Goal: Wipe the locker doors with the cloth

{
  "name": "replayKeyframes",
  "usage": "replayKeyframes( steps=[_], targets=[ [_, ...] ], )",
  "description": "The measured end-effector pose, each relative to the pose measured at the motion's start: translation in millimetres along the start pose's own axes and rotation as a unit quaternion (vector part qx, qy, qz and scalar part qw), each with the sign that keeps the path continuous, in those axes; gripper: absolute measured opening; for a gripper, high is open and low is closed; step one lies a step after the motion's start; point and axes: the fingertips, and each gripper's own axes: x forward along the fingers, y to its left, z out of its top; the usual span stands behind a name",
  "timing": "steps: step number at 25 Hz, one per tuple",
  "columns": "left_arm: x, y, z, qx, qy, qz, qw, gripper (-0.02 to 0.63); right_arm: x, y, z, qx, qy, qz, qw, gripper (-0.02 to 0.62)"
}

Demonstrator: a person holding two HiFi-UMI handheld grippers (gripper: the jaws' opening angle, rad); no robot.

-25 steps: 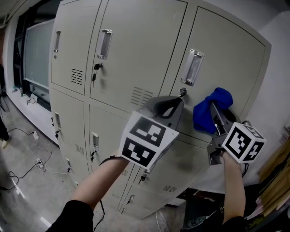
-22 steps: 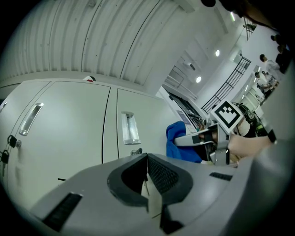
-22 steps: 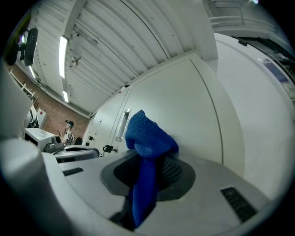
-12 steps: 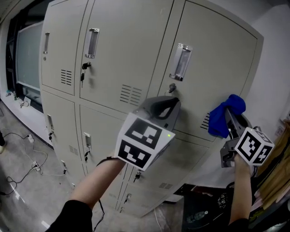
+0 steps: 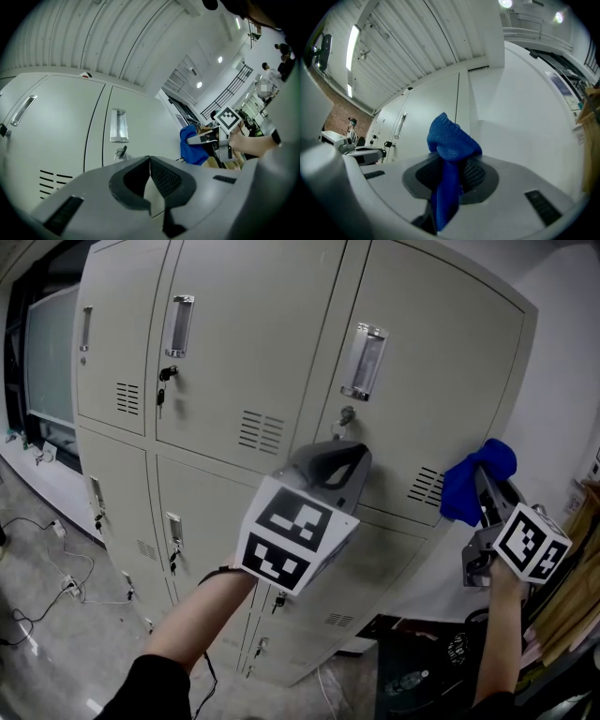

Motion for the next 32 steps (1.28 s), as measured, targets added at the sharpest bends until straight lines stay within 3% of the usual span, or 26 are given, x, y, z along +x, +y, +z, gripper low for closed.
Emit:
replayKeyframes(
  steps=[5,9,14,24,32],
  targets=[
    [-12,3,-16,-0.003,0.015,0.005,0.9999,0.009,-5,50,-7,0.029,-0.003,0.069,0.997,0.075],
    [-26,16,-25,-0.005,0.026,0.025,0.9993,0.009,8,117,-17,0.031,0.004,0.149,0.988,0.075],
    [-47,37,-32,-0.003,0.038,0.058,0.9976,0.009,43,179,-37,0.039,0.027,0.207,0.977,0.075],
    [-67,63,-32,0.014,0.047,0.095,0.9943,0.009,90,230,-49,0.056,0.039,0.237,0.969,0.075],
    [-53,50,-39,0.006,0.045,0.079,0.9958,0.009,88,223,-51,0.049,0.041,0.239,0.969,0.075]
  ],
)
